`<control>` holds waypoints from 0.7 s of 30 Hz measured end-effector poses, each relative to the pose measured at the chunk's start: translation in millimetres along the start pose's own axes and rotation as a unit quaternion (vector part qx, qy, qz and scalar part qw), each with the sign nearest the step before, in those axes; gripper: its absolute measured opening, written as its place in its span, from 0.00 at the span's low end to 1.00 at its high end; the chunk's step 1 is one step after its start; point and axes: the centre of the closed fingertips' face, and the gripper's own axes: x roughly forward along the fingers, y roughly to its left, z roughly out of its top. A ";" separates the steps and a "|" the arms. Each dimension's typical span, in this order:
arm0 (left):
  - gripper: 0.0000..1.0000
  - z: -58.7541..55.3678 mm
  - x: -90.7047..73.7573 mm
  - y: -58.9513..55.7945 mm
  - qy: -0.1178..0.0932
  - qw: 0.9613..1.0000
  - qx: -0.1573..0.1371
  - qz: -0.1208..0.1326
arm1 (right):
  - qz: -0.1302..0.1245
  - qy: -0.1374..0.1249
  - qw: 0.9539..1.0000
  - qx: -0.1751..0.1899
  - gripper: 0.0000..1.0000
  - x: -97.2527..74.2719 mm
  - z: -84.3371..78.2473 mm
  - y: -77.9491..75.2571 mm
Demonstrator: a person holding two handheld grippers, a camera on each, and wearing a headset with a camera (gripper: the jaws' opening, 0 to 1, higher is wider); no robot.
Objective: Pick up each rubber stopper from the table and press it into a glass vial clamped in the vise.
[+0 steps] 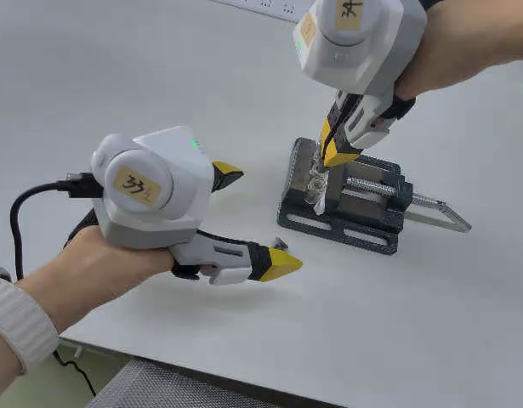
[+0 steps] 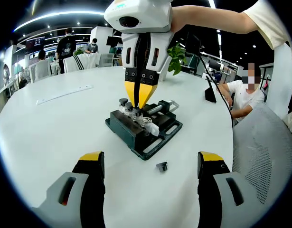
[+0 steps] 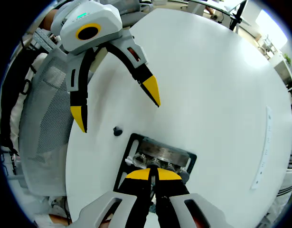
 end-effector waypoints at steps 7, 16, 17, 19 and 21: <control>0.79 1.0 0.8 1.1 -0.002 1.000 0.000 0.001 | -0.003 0.005 1.000 0.006 0.00 0.1 1.9 3.3; 0.79 2.9 1.4 0.2 -0.003 1.000 0.002 0.000 | -0.014 0.019 1.000 0.008 0.00 1.0 3.5 1.4; 0.79 3.2 1.5 0.1 -0.003 1.000 0.001 0.000 | -0.014 0.022 1.000 0.006 0.00 1.5 2.9 0.8; 0.79 3.6 1.4 0.3 -0.005 1.000 0.001 0.001 | -0.015 0.025 1.000 0.009 0.00 1.1 3.2 1.2; 0.79 3.7 1.4 0.0 -0.005 1.000 0.000 0.001 | -0.013 0.024 1.000 0.013 0.00 0.7 3.3 2.1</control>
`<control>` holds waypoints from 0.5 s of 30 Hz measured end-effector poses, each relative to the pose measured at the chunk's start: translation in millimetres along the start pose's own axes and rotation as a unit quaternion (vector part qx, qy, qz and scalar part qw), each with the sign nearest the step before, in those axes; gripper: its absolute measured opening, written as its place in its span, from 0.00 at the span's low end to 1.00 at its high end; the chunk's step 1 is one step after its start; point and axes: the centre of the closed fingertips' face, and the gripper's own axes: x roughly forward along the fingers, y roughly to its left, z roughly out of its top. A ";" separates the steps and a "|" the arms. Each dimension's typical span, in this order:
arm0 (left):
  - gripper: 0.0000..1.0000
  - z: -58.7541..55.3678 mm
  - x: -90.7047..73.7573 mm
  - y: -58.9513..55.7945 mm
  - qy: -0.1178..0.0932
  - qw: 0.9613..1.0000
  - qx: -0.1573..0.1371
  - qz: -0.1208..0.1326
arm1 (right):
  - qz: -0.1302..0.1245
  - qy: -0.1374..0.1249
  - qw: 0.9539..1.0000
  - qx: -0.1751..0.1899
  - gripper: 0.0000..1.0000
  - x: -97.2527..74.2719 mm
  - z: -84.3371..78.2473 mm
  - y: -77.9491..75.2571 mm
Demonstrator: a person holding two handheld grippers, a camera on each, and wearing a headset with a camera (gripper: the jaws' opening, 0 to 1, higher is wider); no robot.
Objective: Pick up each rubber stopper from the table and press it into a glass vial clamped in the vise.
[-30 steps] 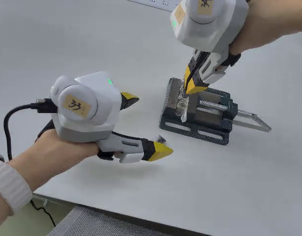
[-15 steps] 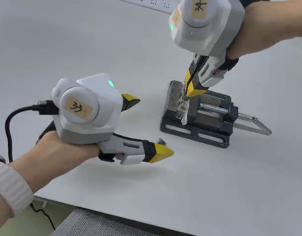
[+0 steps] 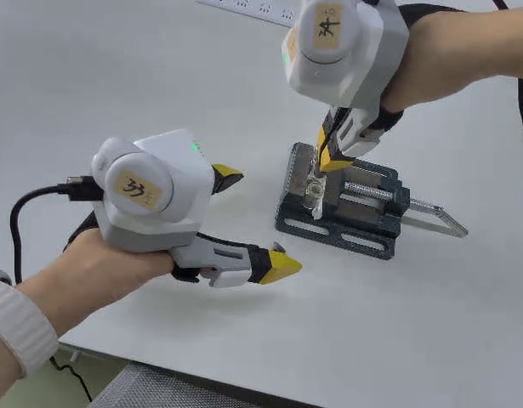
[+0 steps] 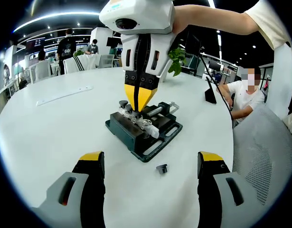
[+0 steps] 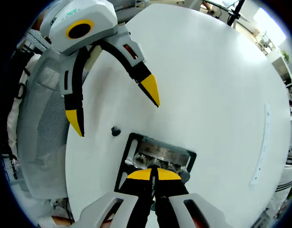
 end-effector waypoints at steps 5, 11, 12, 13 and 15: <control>0.79 0.7 -0.7 -0.4 0.000 1.000 0.000 0.001 | -0.002 -0.003 1.000 0.006 0.00 0.6 -0.8 0.1; 0.79 0.3 0.0 -0.6 -0.001 1.000 0.000 0.000 | -0.007 -0.010 1.000 0.016 0.00 1.4 -1.7 -1.1; 0.79 -0.1 0.2 -0.9 0.000 1.000 0.001 -0.001 | -0.008 -0.011 1.000 0.013 0.00 1.3 -1.6 -0.5; 0.79 0.0 0.3 -0.8 -0.001 1.000 0.002 0.000 | -0.008 -0.010 1.000 0.013 0.00 1.3 -1.6 -0.2; 0.79 0.1 0.5 -0.9 -0.001 1.000 0.000 0.000 | -0.008 -0.011 1.000 0.016 0.00 1.4 -1.7 -0.2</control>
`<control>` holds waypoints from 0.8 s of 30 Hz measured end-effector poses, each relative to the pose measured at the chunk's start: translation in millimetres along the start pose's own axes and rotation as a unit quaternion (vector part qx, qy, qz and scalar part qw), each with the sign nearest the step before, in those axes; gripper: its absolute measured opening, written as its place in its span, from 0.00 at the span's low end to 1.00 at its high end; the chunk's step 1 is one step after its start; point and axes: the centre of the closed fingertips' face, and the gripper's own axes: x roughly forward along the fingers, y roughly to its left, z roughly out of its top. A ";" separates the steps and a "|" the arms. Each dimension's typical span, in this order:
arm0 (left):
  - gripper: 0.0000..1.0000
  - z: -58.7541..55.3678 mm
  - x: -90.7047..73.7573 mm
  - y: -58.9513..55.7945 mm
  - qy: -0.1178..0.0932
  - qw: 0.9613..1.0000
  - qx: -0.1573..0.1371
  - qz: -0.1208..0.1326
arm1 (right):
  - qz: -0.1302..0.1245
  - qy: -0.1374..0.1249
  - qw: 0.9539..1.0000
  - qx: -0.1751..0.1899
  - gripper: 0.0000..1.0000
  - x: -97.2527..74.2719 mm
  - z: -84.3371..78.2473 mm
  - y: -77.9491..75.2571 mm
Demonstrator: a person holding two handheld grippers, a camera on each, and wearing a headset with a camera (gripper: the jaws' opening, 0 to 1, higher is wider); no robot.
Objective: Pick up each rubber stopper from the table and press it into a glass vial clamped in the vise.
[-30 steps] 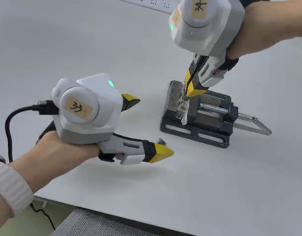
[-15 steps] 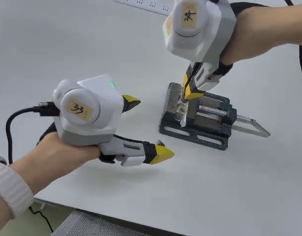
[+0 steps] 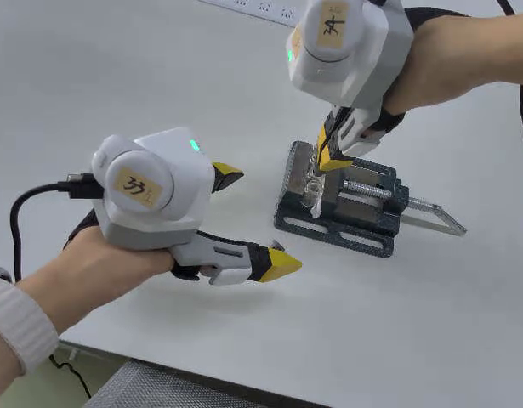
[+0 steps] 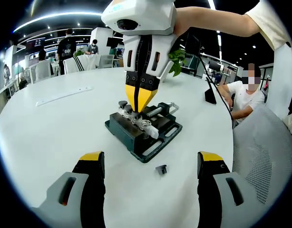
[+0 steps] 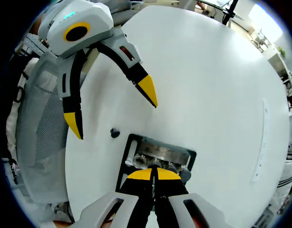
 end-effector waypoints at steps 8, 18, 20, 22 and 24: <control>0.79 0.0 0.9 0.1 -0.001 1.000 -0.001 0.002 | -0.006 0.003 1.000 -0.003 0.00 0.3 -0.3 -1.0; 0.79 1.4 1.1 -0.3 -0.002 1.000 -0.003 0.003 | -0.012 0.000 1.000 0.006 0.00 1.3 -1.3 -1.4; 0.78 1.5 0.8 -0.1 -0.002 1.000 -0.004 0.003 | -0.011 0.000 1.000 0.006 0.00 2.0 -0.9 -1.9; 0.78 0.8 1.3 -0.8 -0.001 1.000 -0.004 0.003 | -0.010 0.003 1.000 0.007 0.00 2.1 -0.2 -1.5; 0.78 1.5 2.0 -1.7 -0.002 1.000 -0.004 0.002 | -0.010 0.005 1.000 0.006 0.00 2.1 -0.2 0.0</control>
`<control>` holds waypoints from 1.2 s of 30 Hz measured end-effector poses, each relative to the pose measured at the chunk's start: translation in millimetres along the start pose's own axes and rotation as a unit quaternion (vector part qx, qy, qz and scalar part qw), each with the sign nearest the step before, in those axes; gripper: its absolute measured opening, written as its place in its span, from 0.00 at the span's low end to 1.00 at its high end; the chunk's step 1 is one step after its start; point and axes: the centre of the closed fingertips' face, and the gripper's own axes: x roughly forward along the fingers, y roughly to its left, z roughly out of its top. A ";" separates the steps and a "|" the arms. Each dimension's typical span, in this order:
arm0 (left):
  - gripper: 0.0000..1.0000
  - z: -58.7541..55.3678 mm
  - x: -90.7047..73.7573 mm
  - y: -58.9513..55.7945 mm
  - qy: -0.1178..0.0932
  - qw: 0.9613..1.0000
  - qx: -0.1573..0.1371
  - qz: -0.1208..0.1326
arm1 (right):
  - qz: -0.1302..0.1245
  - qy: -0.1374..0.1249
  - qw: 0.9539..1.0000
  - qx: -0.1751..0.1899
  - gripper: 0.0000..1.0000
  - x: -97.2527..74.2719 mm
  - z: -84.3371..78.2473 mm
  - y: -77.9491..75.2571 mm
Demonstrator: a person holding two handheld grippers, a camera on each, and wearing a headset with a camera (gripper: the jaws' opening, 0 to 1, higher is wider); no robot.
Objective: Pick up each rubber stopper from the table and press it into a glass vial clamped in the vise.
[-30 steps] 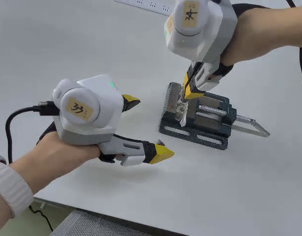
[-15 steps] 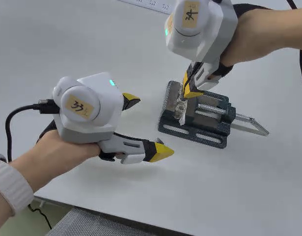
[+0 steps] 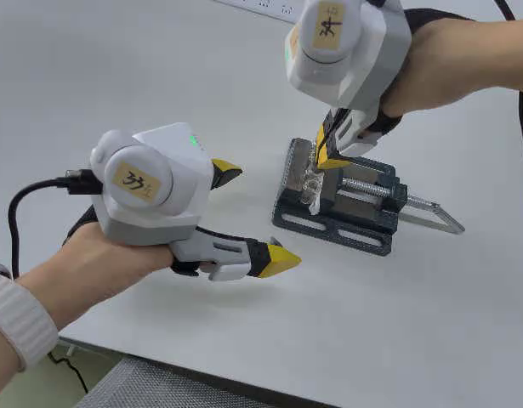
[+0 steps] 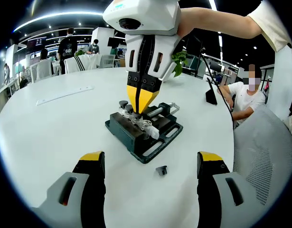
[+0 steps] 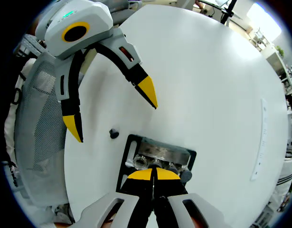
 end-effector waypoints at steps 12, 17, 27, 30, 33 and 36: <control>0.78 -1.9 -0.4 0.3 0.001 1.000 -0.002 -0.001 | 0.025 -0.034 0.998 0.054 0.00 -0.1 2.2 2.6; 0.78 -0.5 0.5 0.1 0.000 1.000 -0.001 -0.002 | 0.009 0.003 1.000 0.011 0.00 1.4 0.7 -0.3; 0.78 -0.9 -0.5 2.0 0.001 1.000 -0.001 -0.001 | 0.005 0.000 1.000 0.014 0.00 1.8 -0.9 -2.9; 0.78 -0.9 -1.2 2.2 0.000 1.000 -0.001 0.001 | 0.006 -0.005 1.000 0.009 0.00 0.9 -0.7 -1.4; 0.78 -0.5 -2.6 2.1 0.001 1.000 -0.001 0.001 | 0.008 -0.005 1.000 0.004 0.00 0.1 0.1 -1.3; 0.78 0.4 -4.5 2.6 0.001 1.000 0.000 0.004 | 0.006 -0.004 1.000 0.005 0.00 0.0 -0.2 -1.7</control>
